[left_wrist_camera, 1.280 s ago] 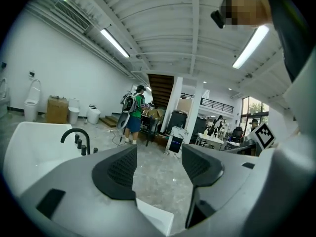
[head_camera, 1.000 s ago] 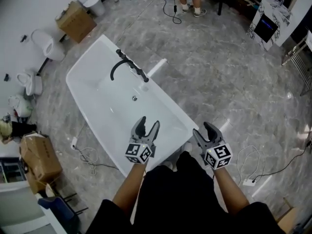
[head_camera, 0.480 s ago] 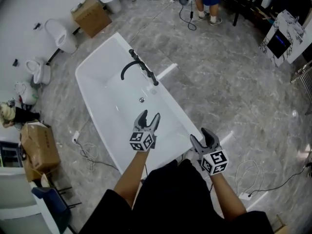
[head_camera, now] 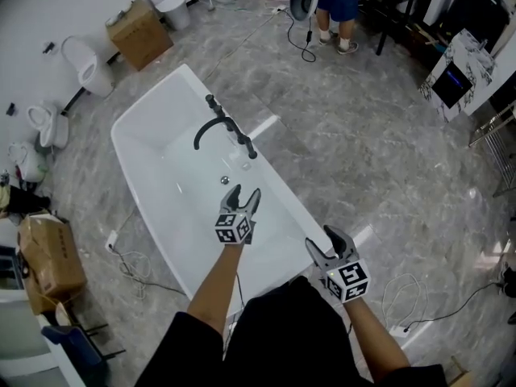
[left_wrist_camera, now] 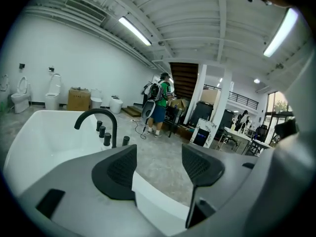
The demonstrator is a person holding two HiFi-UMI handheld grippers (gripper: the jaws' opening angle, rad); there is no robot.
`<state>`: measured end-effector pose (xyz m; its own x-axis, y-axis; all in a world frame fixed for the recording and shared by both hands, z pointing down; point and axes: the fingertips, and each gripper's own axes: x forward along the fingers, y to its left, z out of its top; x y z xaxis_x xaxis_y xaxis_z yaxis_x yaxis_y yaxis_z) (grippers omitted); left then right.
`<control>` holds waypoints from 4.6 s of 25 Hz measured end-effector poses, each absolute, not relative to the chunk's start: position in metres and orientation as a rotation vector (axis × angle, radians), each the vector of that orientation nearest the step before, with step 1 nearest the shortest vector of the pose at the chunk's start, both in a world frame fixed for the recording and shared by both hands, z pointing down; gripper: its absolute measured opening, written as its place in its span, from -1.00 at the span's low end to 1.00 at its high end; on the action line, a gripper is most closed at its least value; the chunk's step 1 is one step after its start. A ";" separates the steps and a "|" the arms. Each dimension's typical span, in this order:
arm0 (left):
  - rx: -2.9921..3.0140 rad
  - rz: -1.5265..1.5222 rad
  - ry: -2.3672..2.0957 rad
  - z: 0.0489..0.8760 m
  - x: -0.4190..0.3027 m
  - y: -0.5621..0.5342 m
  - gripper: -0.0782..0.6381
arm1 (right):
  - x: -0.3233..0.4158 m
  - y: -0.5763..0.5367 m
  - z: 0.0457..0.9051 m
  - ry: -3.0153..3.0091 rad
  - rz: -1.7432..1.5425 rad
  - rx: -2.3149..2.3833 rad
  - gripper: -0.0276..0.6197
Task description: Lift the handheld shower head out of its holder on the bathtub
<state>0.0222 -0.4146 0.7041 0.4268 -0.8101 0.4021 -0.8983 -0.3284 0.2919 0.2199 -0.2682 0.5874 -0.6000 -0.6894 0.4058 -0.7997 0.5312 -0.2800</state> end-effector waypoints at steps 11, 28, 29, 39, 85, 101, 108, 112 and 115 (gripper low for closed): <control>2.202 0.315 -1.404 0.757 -0.011 -0.511 -0.04 | 0.180 -0.339 0.613 -2.472 0.763 1.329 -0.27; 2.284 0.504 -1.295 0.858 -0.004 -0.593 -0.04 | 0.164 -0.352 0.693 -2.412 0.829 1.214 -0.27; 2.295 0.523 -1.286 0.863 -0.003 -0.595 -0.04 | 0.162 -0.350 0.695 -2.412 0.831 1.207 -0.27; 2.279 0.548 -1.283 0.898 -0.003 -0.620 -0.03 | 0.151 -0.336 0.723 -2.395 0.890 1.147 -0.27; 2.210 0.713 -1.392 0.854 -0.032 -0.645 -0.43 | 0.161 -0.305 0.705 -2.390 0.875 1.167 -0.27; 2.286 0.673 -1.439 0.720 -0.045 -0.623 -0.43 | 0.117 -0.294 0.606 -2.531 0.747 1.178 -0.27; 2.320 0.661 -1.460 0.672 -0.043 -0.612 -0.43 | 0.123 -0.280 0.580 -2.549 0.685 1.197 -0.27; 2.351 0.641 -1.475 0.641 -0.048 -0.611 -0.43 | 0.123 -0.275 0.568 -2.554 0.658 1.214 -0.27; 2.345 0.596 -1.512 0.614 -0.058 -0.608 -0.43 | 0.119 -0.274 0.555 -2.570 0.637 1.222 -0.27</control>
